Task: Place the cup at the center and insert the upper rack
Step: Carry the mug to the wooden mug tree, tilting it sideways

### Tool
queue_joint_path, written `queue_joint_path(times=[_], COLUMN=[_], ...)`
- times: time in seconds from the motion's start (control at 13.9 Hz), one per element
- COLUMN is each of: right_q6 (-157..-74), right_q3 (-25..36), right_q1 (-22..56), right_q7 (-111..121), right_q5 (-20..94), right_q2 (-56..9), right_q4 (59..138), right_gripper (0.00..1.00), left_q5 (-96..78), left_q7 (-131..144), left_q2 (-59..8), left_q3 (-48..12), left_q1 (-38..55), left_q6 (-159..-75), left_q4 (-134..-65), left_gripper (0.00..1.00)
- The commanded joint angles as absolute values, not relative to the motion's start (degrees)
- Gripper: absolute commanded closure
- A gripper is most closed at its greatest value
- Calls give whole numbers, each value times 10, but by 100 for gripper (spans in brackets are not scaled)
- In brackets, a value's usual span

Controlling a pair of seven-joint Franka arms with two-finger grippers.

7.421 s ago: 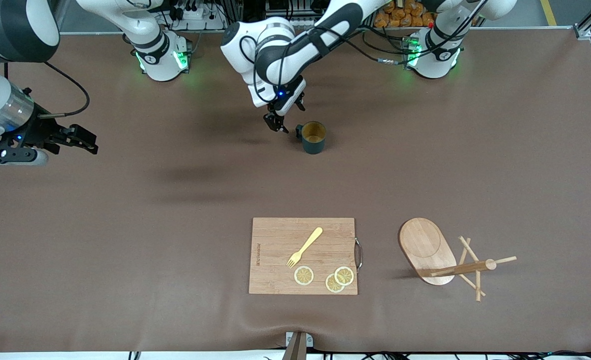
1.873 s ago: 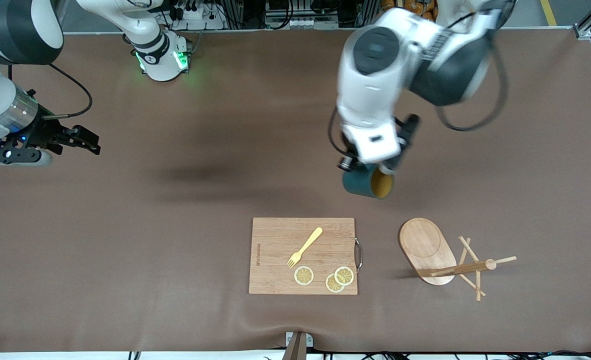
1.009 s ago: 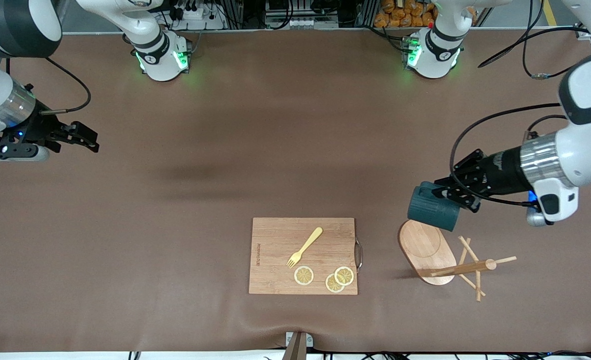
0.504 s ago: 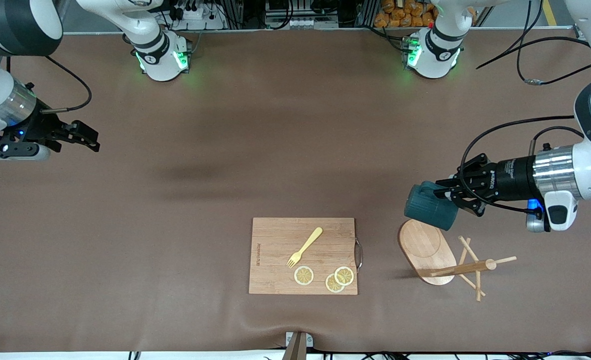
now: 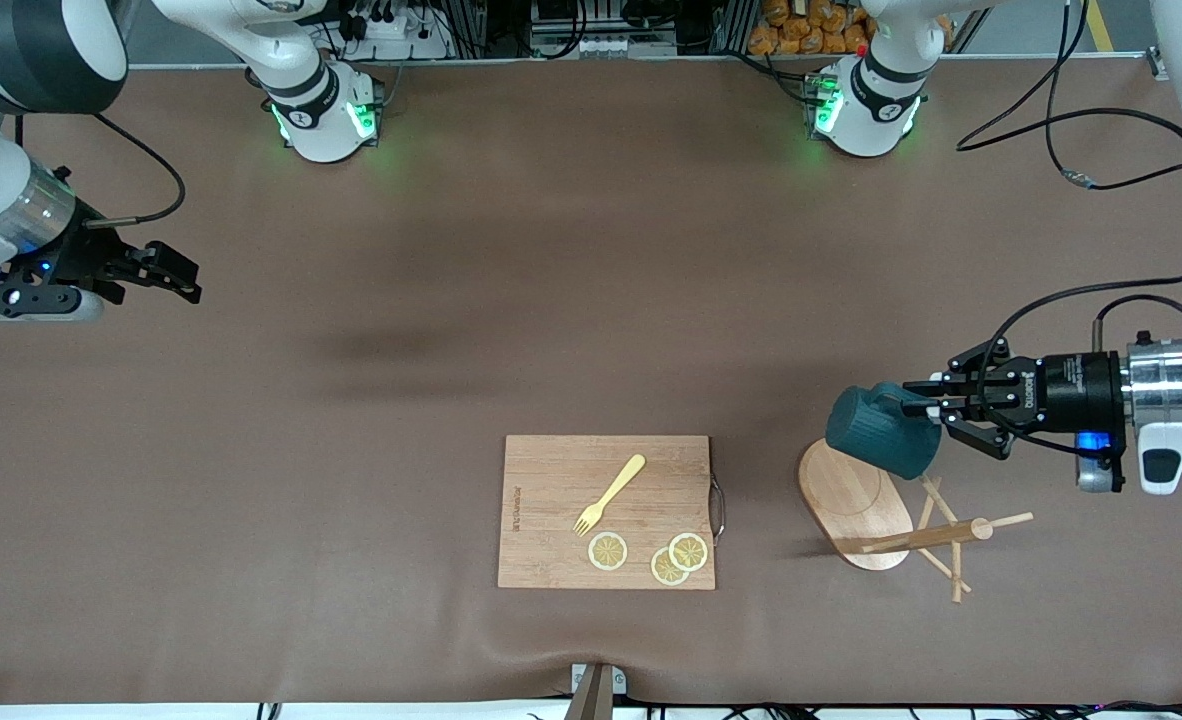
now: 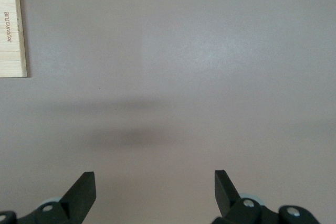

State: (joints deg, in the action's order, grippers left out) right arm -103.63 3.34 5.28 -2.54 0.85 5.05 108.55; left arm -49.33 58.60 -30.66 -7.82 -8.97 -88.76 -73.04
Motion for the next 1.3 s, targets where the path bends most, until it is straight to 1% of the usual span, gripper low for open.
queue_joint_path(times=[0.0,0.43,0.65,1.22], right_q6=[-1043,-1043,-1046,-1046], right_q3=[28,28,28,28], right_q1=[48,49,51,50], right_q7=[-24,-22,-22,-20], right_q5=[7,7,7,7], right_q2=[59,58,57,57], right_q4=[1094,1094,1095,1095], right_gripper=[0,0,0,0], left_q5=[-514,-563,-609,-627], left_q7=[572,548,543,541], left_q2=[-317,-347,-366,-376], left_q3=[-83,-85,-85,-85], left_q1=[-97,-113,-128,-138], left_q6=[-880,-878,-860,-859], left_q4=[-728,-727,-727,-726], left_gripper=[100,100,100,100])
